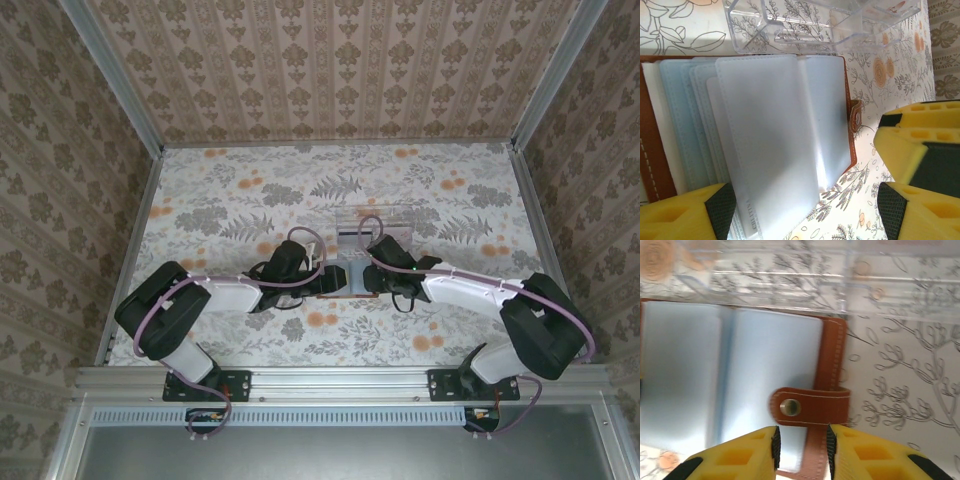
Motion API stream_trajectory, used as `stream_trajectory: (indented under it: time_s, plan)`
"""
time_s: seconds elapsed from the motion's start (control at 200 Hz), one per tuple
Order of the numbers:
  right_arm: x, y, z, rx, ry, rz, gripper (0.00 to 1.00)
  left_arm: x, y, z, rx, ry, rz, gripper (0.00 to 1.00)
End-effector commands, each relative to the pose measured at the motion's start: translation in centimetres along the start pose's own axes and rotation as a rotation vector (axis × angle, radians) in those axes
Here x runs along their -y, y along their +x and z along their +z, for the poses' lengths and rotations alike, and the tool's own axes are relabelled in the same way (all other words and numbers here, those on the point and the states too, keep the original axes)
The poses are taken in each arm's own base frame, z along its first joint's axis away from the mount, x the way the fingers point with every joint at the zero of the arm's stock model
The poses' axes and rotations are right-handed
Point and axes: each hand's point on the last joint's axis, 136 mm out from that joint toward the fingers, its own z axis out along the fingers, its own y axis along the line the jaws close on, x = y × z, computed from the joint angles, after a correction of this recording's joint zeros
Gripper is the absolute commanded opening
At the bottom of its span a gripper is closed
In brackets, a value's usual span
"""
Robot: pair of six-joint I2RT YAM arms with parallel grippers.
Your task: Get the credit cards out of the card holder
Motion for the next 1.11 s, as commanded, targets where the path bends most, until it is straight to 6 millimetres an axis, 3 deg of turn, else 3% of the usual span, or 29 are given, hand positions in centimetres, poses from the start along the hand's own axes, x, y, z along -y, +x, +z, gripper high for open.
stream_trajectory:
  time_s: [0.0, 0.18, 0.4, 1.1]
  plan:
    - [0.9, 1.9, 1.1, -0.067, 0.011, 0.042, 0.34, -2.1, 2.0, 0.2, -0.067, -0.07, -0.037, 0.78]
    - [-0.3, 3.0, 2.6, -0.121, -0.058, 0.067, 0.33, -1.9, 1.9, 0.2, -0.068, -0.07, -0.034, 0.78]
    - [-2.6, 2.9, 2.7, -0.14, -0.184, 0.084, 0.28, -1.1, 1.8, 0.6, -0.076, -0.049, -0.018, 0.78]
    - [-2.1, 3.1, 2.9, -0.147, -0.155, 0.075, 0.29, 1.3, 1.2, 0.1, -0.048, 0.061, 0.009, 0.81]
